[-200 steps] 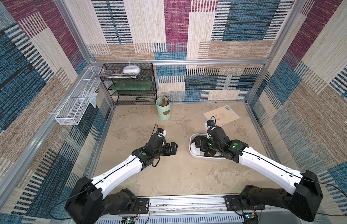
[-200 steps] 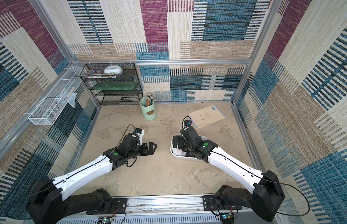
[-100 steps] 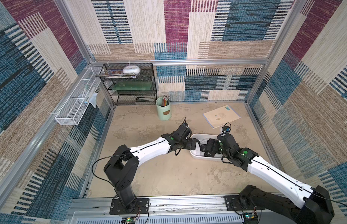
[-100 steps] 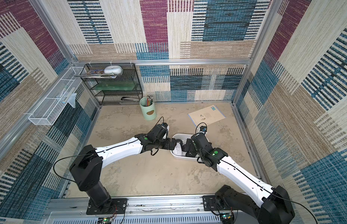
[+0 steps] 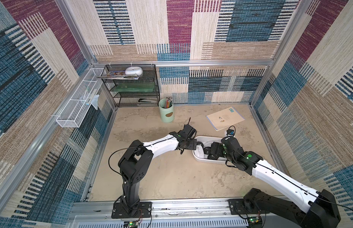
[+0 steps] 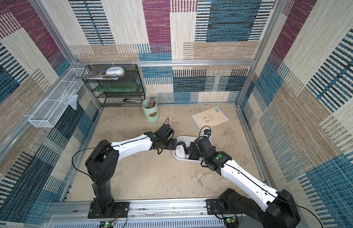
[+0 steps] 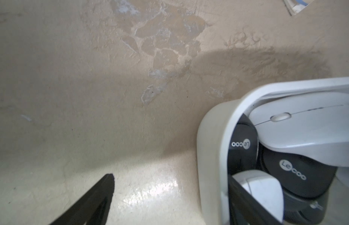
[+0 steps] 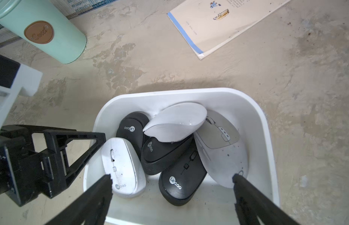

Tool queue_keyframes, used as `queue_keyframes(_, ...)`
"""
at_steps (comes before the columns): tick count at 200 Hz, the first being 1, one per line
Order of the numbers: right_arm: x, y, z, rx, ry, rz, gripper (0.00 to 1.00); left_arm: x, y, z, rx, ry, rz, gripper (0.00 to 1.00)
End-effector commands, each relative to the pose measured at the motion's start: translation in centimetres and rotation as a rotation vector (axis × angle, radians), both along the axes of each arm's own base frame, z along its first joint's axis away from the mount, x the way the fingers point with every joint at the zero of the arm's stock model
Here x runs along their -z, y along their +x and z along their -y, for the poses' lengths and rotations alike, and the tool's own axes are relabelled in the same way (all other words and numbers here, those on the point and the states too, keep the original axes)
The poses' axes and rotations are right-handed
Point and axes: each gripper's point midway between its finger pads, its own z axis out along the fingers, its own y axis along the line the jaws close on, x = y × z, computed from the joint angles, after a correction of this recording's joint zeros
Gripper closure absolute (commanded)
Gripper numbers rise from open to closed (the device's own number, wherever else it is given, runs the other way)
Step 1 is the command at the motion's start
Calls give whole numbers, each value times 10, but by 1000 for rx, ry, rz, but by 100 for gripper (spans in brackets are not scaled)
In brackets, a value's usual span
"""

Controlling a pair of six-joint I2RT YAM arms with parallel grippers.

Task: Take out the mouse from the storage box
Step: Move the storage box to the center of the board.

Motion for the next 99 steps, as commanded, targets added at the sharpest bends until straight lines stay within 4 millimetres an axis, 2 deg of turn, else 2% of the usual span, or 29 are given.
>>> queue_keyframes(1,-5,3,5,25,-14,19,1,7,-1,-24,-51,51,-21,14)
queue_keyframes(99,4,4,8,57,-5,-8,0,0,-6,-92,-193,18,6,22)
